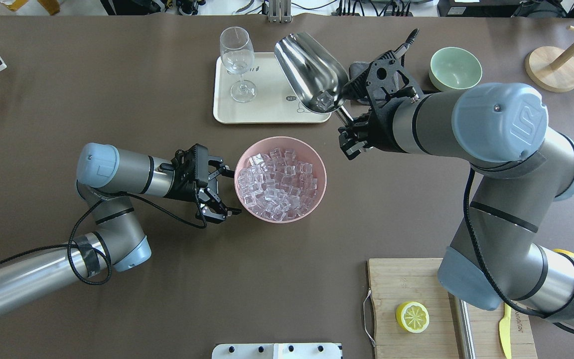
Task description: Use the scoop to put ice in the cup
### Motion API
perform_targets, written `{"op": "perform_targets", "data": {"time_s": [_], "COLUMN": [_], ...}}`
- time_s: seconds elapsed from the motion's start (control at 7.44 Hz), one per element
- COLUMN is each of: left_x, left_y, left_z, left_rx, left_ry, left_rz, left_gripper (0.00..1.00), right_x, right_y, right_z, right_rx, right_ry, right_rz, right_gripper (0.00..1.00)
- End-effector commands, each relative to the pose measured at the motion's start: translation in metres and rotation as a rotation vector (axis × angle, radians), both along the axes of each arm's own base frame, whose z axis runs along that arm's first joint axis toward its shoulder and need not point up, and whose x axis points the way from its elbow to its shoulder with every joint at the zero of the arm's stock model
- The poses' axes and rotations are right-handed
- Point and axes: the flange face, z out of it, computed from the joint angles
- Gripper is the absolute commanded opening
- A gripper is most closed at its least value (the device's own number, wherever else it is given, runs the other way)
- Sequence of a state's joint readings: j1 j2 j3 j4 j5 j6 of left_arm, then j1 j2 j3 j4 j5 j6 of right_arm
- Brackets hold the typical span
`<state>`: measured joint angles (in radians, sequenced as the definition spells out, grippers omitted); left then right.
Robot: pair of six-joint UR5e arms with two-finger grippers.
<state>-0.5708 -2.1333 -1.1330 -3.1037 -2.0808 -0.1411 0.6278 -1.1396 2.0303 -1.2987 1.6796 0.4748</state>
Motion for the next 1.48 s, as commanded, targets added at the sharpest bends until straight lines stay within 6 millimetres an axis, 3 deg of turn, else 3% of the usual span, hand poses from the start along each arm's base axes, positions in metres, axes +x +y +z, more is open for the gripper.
{"op": "perform_targets", "data": {"time_s": [0.0,0.4,0.81,0.94,1.07,1.34], "left_x": [-0.014,-0.028,-0.07,-0.078,-0.086,-0.112], "left_y": [-0.003,-0.005,-0.01,-0.02,-0.032,-0.061], "left_z": [0.005,0.009,-0.003,-0.013,-0.022,-0.049], "left_rx": [0.002,-0.007,-0.063,-0.085,-0.119,-0.248], "left_ry": [-0.003,-0.015,-0.092,-0.122,-0.163,-0.311], "left_rz": [0.011,-0.004,-0.04,-0.042,-0.066,-0.121], "left_gripper": [0.98,0.98,0.98,0.98,0.98,0.98], "right_x": [0.012,0.021,0.004,-0.015,-0.033,-0.038], "right_y": [-0.056,-0.158,-0.19,-0.195,-0.196,-0.204], "right_z": [0.039,0.036,0.012,-0.006,-0.011,-0.006], "right_rx": [-0.175,-0.473,-0.684,-0.711,-0.739,-0.766], "right_ry": [0.101,0.202,0.337,0.36,0.39,0.461], "right_rz": [-0.041,-0.148,-0.249,-0.266,-0.279,-0.328], "right_gripper": [0.0,0.0,0.0,0.0,0.0,0.0]}}
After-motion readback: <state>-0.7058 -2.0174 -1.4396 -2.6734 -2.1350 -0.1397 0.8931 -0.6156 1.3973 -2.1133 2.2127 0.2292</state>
